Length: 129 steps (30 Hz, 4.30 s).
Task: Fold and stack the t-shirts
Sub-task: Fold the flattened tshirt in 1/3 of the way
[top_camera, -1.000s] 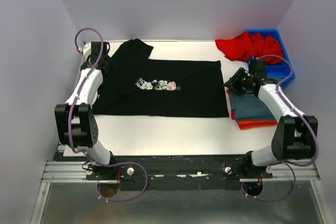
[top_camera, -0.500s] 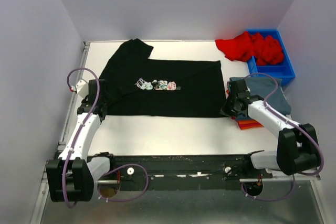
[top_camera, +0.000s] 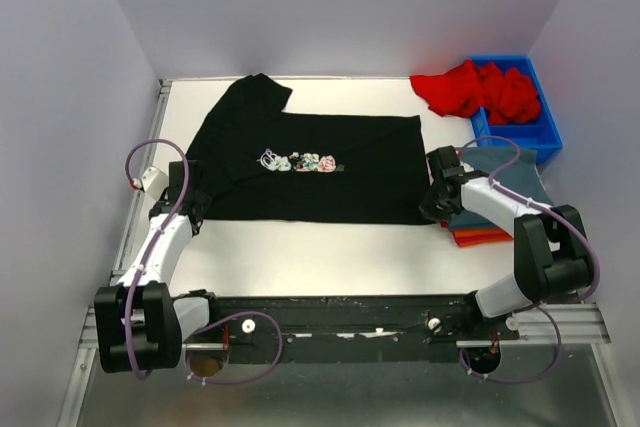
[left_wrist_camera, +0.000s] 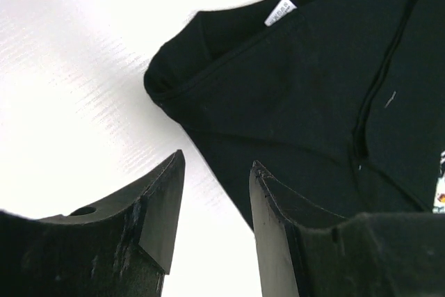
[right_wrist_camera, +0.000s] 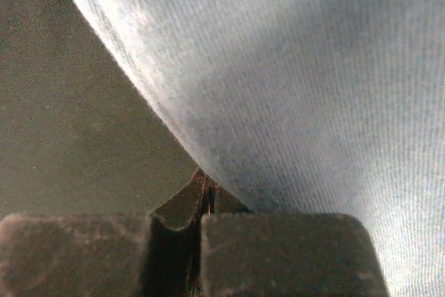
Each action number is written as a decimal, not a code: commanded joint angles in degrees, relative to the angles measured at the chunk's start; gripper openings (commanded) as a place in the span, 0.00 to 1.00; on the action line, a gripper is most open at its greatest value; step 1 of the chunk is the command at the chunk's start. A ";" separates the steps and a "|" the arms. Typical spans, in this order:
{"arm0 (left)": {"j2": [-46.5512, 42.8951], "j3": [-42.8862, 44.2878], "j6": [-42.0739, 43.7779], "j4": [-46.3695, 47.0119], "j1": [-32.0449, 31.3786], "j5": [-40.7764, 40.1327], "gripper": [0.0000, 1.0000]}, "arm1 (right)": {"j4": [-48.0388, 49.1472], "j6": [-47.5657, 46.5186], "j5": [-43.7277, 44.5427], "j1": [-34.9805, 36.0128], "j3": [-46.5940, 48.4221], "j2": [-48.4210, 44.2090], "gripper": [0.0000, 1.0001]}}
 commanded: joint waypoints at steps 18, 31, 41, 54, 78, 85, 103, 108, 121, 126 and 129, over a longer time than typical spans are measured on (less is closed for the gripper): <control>16.89 3.80 3.59 6.17 6.31 -4.90 0.48 | 1.09 -0.79 2.37 0.11 -0.32 0.07 0.01; 13.39 5.21 3.77 5.29 10.27 -2.01 0.61 | 2.32 -2.81 0.00 0.02 -0.84 -0.80 0.01; 0.98 -3.93 -0.98 6.96 9.74 5.56 0.60 | 7.24 -4.39 -1.76 0.02 -5.15 -8.63 0.01; 8.99 0.55 0.34 5.73 11.06 5.92 0.57 | 9.79 -4.22 -3.69 0.11 -6.73 -8.19 0.01; 14.61 6.00 9.91 7.31 13.61 8.46 0.54 | 10.05 -4.31 -7.38 0.11 -6.12 -4.41 0.01; 18.30 8.02 11.50 5.91 11.59 7.67 0.52 | 10.23 -4.57 -7.56 0.02 -5.94 -4.06 0.01; 25.24 14.26 13.17 4.85 10.36 0.29 0.00 | 9.44 -4.57 -7.91 0.02 -5.42 -2.65 0.01; 27.53 16.90 13.00 2.92 10.27 -2.26 0.00 | 7.87 -3.96 -7.13 0.11 -4.45 -0.55 0.01; 23.85 15.94 8.60 0.89 12.56 -5.60 0.38 | 5.75 -2.99 -4.66 0.02 -3.22 0.16 0.01; 17.08 12.87 8.69 2.74 12.56 -3.42 0.40 | 5.84 -3.25 -4.75 0.02 -3.39 -0.54 0.01; 13.66 9.01 7.81 4.14 12.47 3.16 0.44 | 6.28 -3.25 -4.93 0.02 -3.57 -0.81 0.01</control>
